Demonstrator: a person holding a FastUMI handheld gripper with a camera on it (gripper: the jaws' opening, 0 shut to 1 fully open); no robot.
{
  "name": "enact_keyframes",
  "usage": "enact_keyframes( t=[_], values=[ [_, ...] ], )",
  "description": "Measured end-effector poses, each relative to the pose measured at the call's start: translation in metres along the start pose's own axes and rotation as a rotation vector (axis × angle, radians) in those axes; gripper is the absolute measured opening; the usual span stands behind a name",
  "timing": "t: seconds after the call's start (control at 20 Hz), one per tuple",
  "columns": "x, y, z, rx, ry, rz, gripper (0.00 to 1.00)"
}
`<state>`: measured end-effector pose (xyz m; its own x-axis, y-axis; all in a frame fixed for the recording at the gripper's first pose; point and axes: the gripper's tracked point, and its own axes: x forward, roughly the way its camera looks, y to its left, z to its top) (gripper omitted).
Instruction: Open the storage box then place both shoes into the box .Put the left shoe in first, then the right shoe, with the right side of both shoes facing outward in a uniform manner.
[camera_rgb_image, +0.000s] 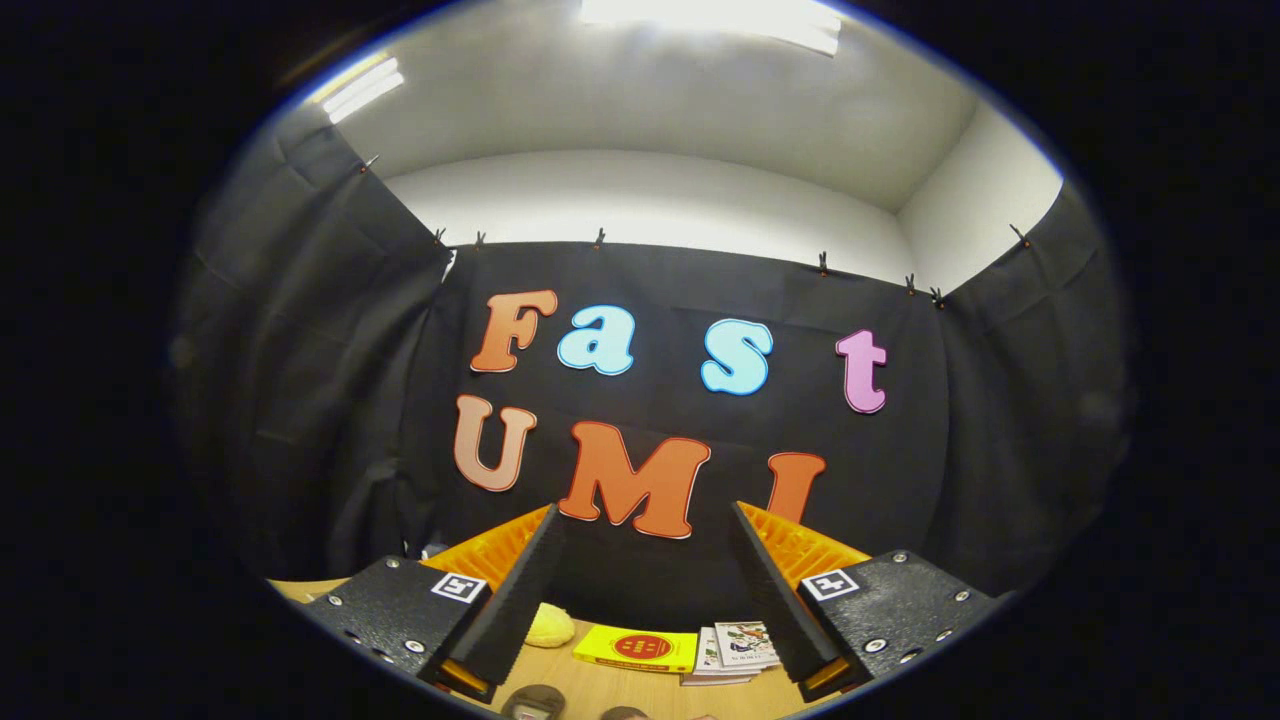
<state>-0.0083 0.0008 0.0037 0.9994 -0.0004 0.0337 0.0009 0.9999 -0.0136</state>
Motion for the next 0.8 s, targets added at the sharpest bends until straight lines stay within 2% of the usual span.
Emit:
enact_keyframes(
  t=[0.15, 0.3, 0.55, 0.8],
  values=[
    [0.0, -0.003, 0.001, 0.003, -0.002, -0.023, 0.99],
    [-0.001, 0.012, -0.009, 0.061, 0.02, 0.015, 0.99],
    [0.0, 0.016, -0.016, 0.064, 0.038, 0.025, 0.99],
    [0.003, 0.02, -0.016, -0.004, 0.013, 0.032, 0.99]
  ],
)
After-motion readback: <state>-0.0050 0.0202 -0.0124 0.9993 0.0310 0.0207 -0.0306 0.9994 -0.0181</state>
